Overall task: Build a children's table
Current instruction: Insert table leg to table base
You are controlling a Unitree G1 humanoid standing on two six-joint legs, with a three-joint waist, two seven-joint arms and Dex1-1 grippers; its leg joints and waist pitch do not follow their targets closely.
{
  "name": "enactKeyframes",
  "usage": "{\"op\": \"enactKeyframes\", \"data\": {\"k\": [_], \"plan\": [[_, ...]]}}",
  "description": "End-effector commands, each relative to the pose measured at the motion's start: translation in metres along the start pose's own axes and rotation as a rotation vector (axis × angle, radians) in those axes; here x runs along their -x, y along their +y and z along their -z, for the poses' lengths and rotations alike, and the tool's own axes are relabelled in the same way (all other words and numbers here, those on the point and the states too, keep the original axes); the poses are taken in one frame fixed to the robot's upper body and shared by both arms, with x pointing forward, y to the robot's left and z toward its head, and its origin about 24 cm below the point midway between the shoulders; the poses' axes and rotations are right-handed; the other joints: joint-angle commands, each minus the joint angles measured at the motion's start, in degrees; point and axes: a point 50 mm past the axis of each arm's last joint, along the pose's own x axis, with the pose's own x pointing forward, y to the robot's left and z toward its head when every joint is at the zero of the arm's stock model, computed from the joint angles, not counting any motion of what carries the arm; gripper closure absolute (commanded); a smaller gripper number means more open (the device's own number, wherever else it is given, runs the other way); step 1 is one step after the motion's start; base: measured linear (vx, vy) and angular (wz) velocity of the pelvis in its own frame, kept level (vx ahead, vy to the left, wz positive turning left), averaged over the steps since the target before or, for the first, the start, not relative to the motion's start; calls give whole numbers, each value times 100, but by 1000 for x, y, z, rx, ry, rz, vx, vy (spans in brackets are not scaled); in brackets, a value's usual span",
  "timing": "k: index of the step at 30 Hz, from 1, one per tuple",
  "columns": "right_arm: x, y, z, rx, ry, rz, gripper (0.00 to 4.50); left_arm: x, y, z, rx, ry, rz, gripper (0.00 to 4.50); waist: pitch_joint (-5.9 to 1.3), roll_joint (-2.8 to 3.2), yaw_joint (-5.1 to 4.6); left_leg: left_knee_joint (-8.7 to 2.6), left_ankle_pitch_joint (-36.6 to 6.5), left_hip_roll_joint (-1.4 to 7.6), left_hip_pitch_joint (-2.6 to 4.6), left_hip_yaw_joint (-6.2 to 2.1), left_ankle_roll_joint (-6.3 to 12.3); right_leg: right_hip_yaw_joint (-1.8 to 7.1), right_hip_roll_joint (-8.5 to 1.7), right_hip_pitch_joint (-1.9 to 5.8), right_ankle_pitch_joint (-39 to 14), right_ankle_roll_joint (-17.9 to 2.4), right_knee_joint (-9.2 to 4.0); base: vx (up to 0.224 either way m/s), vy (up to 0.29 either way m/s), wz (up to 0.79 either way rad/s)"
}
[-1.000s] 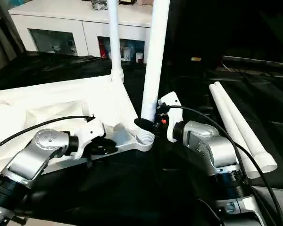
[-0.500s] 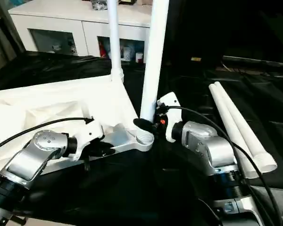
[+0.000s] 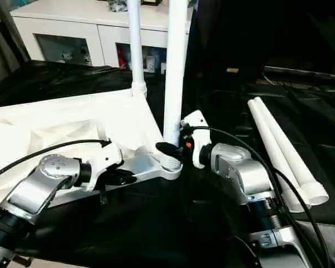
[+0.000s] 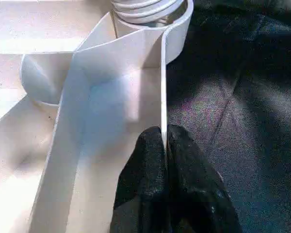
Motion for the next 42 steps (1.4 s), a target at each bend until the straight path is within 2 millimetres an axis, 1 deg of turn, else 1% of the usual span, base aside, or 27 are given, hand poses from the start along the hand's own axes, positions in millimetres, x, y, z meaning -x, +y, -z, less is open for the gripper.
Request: {"op": "enactKeyframes", "data": {"k": [1, 4, 13, 14, 15, 20, 22, 26, 27, 28, 29, 30, 33, 34, 35, 36, 37, 38, 39, 40, 41, 42], "plan": [[0, 0, -3, 7, 13, -21, 257, -1, -1, 2, 1, 14, 13, 450, -400, -38, -9, -402, -1240, 117, 90, -29, -63, 267, -415, 251, -1775, -874, -447, 0, 0, 0], [0, -2, 0, 10, 39, -18, 257, -1, -1, 2, 0, 15, 16, 450, -398, -40, -9, -399, -1270, 117, 96, -28, -59, 267, -419, 246, -1882, -843, -462, 0, 0, 0], [-1, -3, 2, 14, 64, -22, 257, -2, -1, 2, -3, 14, 19, 450, -403, -41, -11, -399, -1242, 120, 94, -27, -59, 267, -415, 249, -1754, -890, -449, 0, 0, 0], [-1, -3, 2, 14, 65, -24, 257, -2, -1, 2, -3, 14, 19, 450, -401, -94, -19, -400, -1241, 117, 85, -21, -50, 265, -413, 257, -1778, -878, -453, 0, 0, 0], [-1, -4, 2, 15, 63, -23, 257, -2, -1, 2, -3, 14, 19, 450, -404, -67, -3, -400, -1215, 120, 93, -26, -47, 268, -424, 253, -1806, -871, -446, 0, 0, 0], [-4, -5, 2, 4, 32, -19, 257, -2, -2, 2, -2, 13, 20, 450, -398, -64, -10, -403, -1260, 122, 94, -28, -60, 267, -425, 241, -1870, -852, -459, 0, 0, 0], [-6, -6, 3, -30, 2, -16, 257, -2, -2, 2, -3, 13, 21, 450, -392, -67, -21, -405, -1347, 117, 100, -28, -71, 264, -420, 232, -1958, -854, -471, 0, 0, 0], [-6, -10, 13, -81, -19, 2, 257, -2, -2, 2, -5, 13, 19, 450, -385, -70, -33, -415, -1532, 122, 121, -40, -106, 255, -430, 221, -2211, -798, -503, 0, 0, 0], [-6, -10, 13, -81, -19, 2, 259, -2, -2, 2, -5, 13, 19, 450, -387, -71, -35, -415, -1530, 122, 120, -41, -107, 255, -428, 224, -2208, -792, -502, 0, 0, 0], [-4, -13, 19, -110, -28, 23, 259, -2, -3, 2, -5, 12, 18, 450, -391, -85, -33, -415, -1477, 120, 108, -39, -96, 258, -427, 231, -2160, -793, -494, 0, 0, 0], [-3, -14, 24, -126, -32, 30, 259, -2, -3, 2, -6, 12, 17, 450, -388, -65, -26, -414, -1498, 122, 114, -39, -92, 261, -438, 220, -2190, -795, -504, 0, 0, 0], [-2, -15, 29, -140, -35, 39, 259, -2, -3, 2, -6, 12, 16, 450, -394, -71, -21, -412, -1482, 124, 113, -38, -96, 262, -437, 224, -2155, -791, -505, 0, 0, 0], [0, -15, 36, -160, -51, 44, 259, -2, -2, 2, -7, 11, 15, 450, -395, -76, -31, -425, -1536, 128, 118, -43, -96, 255, -427, 224, -2097, -822, -495, 0, 0, 0], [1, -14, 41, -185, -87, 48, 259, -3, -2, 1, -10, 8, 11, 450, -393, -54, -28, -427, -1552, 127, 117, -47, -98, 256, -429, 223, -2109, -823, -495, 0, 0, 0], [2, -14, 41, -189, -93, 48, 259, -3, -2, 1, -10, 8, 11, 450, -391, -63, -24, -425, -1613, 129, 129, -42, -98, 257, -433, 211, -2148, -816, -512, 0, 0, 0], [3, -13, 45, -214, -122, 51, 259, -3, -2, 1, -11, 6, 9, 450, -397, -73, -27, -429, -1614, 126, 118, -46, -94, 254, -434, 230, -2149, -814, -508, 0, 0, 0], [4, -13, 49, -238, -144, 62, 259, -3, -1, 1, -12, 5, 7, 450, -398, -66, -20, -433, -1600, 133, 127, -46, -88, 256, -433, 217, -2131, -827, -508, 0, 0, 0], [6, -12, 52, -248, -155, 63, 259, -3, -1, 0, -12, 4, 7, 450, -398, -10, -18, -431, -1637, 130, 127, -56, -99, 255, -441, 222, -2131, -844, -505, 0, 0, 0], [6, -11, 54, -253, -161, 63, 259, -3, -1, 0, -13, 3, 6, 450, -400, -41, -27, -435, -1657, 130, 126, -49, -96, 252, -425, 220, -2101, -851, -516, 0, 0, 0], [6, -11, 54, -253, -161, 63, 259, -3, -1, 0, -13, 3, 6, 450, -400, -41, -27, -435, -1657, 130, 126, -49, -96, 252, -425, 220, -2101, -851, -516, 0, 0, 0], [8, -9, 59, -249, -168, 66, 259, -4, -1, -1, -14, 2, 5, 450, -397, -28, -26, -444, -1658, 131, 120, -51, -97, 252, -422, 226, -2085, -853, -512, 0, 0, 0], [9, -8, 61, -239, -168, 71, 259, -4, -1, -1, -15, 2, 4, 450, -397, -10, -16, -439, -1689, 134, 133, -49, -103, 255, -428, 213, -2097, -850, -520, 0, 0, 0]]}}
